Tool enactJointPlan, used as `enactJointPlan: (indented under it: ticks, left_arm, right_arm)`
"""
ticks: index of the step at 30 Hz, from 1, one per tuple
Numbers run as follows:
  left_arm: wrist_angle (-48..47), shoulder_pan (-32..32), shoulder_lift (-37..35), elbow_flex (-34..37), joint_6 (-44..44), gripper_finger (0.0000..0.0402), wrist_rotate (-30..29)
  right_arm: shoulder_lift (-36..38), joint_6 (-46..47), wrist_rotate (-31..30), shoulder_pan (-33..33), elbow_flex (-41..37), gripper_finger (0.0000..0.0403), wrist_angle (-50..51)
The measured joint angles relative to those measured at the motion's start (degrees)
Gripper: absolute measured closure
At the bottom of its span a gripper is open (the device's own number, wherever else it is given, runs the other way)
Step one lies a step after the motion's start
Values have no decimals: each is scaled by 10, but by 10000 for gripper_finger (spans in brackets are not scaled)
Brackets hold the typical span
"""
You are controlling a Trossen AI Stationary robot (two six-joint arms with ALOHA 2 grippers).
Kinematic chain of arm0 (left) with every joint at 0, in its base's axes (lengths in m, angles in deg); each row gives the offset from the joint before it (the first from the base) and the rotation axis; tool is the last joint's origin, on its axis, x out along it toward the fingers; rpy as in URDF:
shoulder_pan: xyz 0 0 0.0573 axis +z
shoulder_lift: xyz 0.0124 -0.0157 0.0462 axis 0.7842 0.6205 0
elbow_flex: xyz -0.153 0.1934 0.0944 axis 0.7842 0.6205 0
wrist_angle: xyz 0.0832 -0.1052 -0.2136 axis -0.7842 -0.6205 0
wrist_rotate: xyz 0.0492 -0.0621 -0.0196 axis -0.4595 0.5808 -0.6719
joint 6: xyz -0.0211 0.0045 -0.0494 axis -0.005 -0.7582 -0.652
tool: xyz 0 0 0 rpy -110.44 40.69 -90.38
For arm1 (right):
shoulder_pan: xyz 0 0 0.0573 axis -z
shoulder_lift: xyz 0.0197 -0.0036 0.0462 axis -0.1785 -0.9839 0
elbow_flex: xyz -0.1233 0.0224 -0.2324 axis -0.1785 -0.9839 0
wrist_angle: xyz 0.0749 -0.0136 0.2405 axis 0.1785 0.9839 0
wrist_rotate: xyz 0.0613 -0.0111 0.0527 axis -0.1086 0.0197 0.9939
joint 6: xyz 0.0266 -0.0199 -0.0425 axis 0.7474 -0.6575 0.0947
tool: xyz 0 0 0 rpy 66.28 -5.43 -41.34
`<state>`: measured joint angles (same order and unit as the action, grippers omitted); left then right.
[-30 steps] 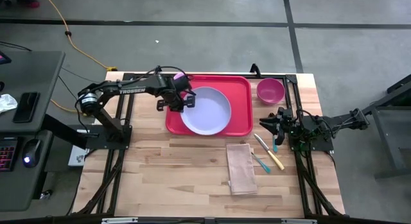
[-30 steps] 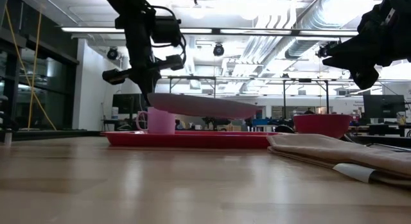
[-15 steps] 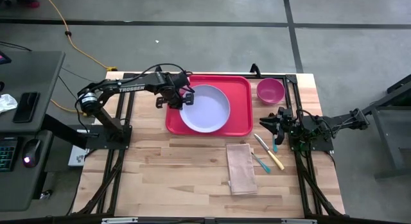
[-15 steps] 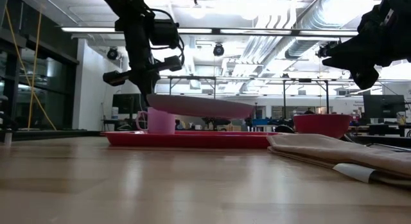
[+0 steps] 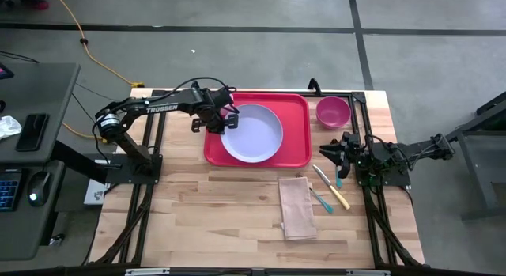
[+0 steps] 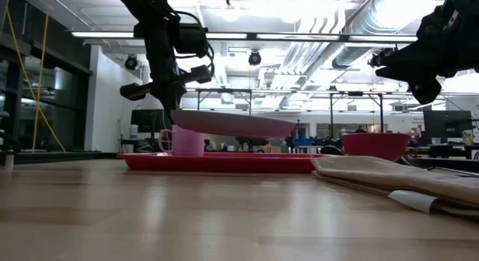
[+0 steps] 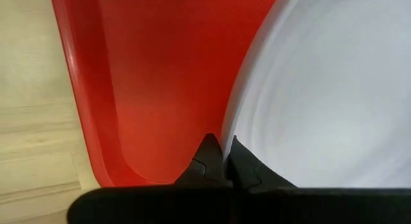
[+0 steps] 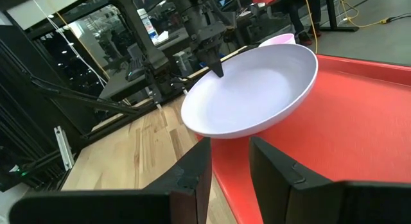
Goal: Set up tray
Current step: Put the light blue plate on the tray
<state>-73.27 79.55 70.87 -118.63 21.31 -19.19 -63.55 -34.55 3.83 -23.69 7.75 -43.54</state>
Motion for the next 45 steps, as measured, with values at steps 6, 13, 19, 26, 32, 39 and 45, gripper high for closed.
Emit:
enactJointPlan:
  ticks: [6,13,19,26,32,39,45]
  left_arm:
    - [8,0,0,8,-2,390,3]
    - [59,0,0,47,-17,390,19]
    - [66,3,0,64,-21,390,18]
    - [101,3,0,81,-32,390,13]
    - [108,3,15,82,-35,390,6]
    - [150,2,56,82,-35,390,13]
    - [152,3,63,82,-34,390,13]
  right_arm:
    - [0,0,0,0,0,320,0]
    - [0,0,0,0,0,320,0]
    - [0,0,0,0,0,320,0]
    - [0,0,0,0,0,320,0]
    - [0,0,0,0,0,320,0]
    - [0,0,1,0,0,320,0]
    - [0,0,8,0,0,320,0]
